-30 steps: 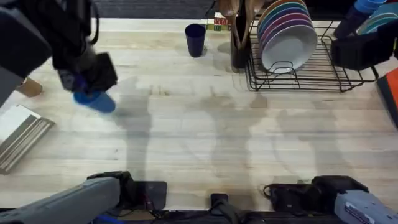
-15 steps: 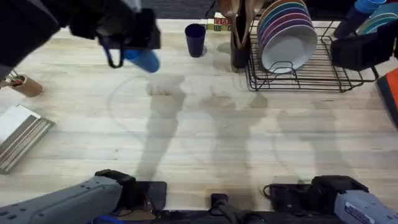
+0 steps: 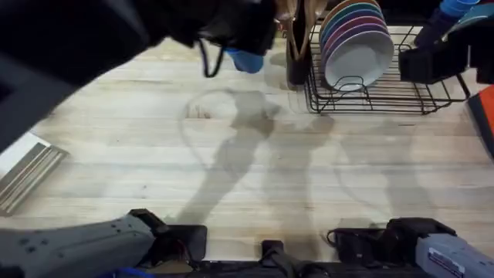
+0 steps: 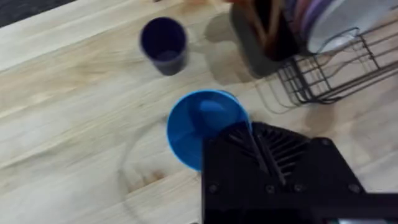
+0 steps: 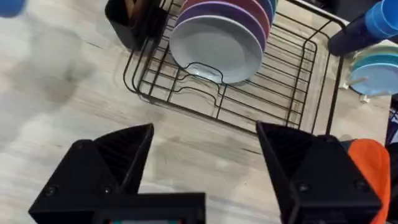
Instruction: Pick up the cup on the table and put them onto the rack.
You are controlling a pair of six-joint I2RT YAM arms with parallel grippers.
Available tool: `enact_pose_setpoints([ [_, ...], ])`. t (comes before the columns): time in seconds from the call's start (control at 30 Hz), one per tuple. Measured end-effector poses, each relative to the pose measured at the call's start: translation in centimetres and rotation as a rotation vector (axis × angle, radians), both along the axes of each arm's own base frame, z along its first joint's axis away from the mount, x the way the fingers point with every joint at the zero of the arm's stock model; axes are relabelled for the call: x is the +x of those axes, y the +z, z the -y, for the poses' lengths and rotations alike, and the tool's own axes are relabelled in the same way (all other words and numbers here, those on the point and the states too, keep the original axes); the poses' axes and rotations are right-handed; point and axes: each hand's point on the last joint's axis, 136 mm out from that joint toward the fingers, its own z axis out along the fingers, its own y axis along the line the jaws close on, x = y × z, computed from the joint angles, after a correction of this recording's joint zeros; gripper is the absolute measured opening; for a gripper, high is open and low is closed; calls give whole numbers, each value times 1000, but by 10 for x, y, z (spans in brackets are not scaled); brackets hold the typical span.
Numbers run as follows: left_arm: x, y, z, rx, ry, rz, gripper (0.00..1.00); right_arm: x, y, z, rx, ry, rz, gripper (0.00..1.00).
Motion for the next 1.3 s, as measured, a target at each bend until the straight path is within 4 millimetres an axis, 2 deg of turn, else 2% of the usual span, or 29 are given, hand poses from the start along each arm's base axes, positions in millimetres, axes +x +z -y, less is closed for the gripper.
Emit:
enact_pose_setpoints([
  [0.07, 2, -3, 16, 7, -33, -9, 38, 0, 0, 0, 0, 0, -2, 996],
  [0.1, 4, -5, 58, 12, -110, -16, 39, -5, -5, 0, 0, 0, -29, 996],
  [0.33, 0, 1, 109, 7, -213, 10, 39, -12, -12, 0, -19, 19, -69, 996],
  [0.5, -5, -8, 141, 10, -282, 30, 38, -12, -12, 0, -22, 22, -69, 996],
  [0.53, -6, -12, 155, 8, -310, 43, 37, -12, -12, 0, -21, 21, -69, 996],
  [0.83, 0, -20, 176, -12, -334, 68, 39, -12, -12, 0, -22, 22, -69, 996],
  [1.13, 11, -58, 190, 18, -338, 29, 38, -12, -12, 0, -22, 22, -69, 996],
  [1.3, 11, -76, 190, 47, -339, -6, 38, -12, -12, 0, -22, 22, -69, 996],
])
